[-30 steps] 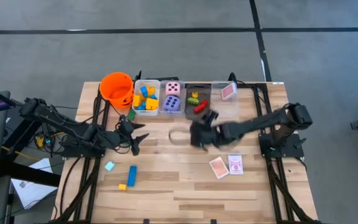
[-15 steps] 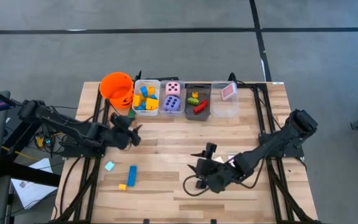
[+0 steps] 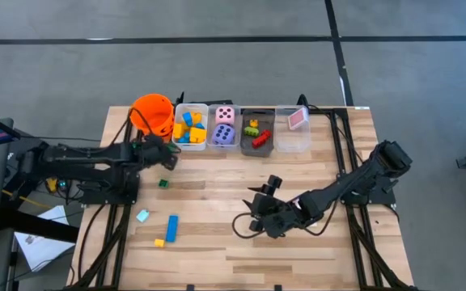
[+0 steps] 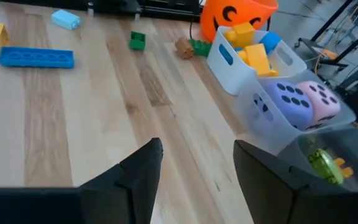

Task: Pick & Place Toys
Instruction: Put the brown game piece into the black bin

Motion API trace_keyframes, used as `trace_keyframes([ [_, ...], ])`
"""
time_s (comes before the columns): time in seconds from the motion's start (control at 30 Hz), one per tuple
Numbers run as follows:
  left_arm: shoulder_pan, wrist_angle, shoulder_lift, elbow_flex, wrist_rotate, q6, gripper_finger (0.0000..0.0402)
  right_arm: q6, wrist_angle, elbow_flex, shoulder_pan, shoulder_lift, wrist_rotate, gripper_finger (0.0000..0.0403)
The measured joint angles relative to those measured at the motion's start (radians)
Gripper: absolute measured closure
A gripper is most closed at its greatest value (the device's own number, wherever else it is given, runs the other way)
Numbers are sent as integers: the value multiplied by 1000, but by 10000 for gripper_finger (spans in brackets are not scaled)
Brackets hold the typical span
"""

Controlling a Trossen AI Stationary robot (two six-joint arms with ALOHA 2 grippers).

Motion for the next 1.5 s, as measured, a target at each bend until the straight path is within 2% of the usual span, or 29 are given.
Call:
trace_keyframes([
  [0.07, 41, 36, 0, 0, 30, 39, 393, 17, -1, -6, -1, 0, -1, 208],
  [0.17, 95, 103, 1, 0, 105, 105, 391, 28, 9, -6, -6, 14, -3, 209],
  [0.3, 149, 173, 54, 1, 152, 159, 400, 29, 9, -7, -7, 14, -20, 210],
  [0.7, 217, 253, 355, 1, 181, 209, 399, 39, 19, -6, -4, 14, -50, 210],
  [0.83, 217, 280, 404, 6, 163, 213, 400, 36, 20, -6, -4, 14, -51, 210],
  [0.93, 217, 277, 415, 6, 195, 213, 399, 36, 20, -6, -4, 14, -51, 210],
  [1.23, 133, 265, 367, 5, 445, 173, 400, 36, 19, -6, -4, 14, -51, 210],
  [1.4, 57, 262, 350, 2, 554, 135, 401, 36, 19, -6, -4, 14, -51, 210],
  [1.5, 2, 275, 348, 2, 575, 106, 401, 36, 19, -6, -4, 14, -51, 210],
])
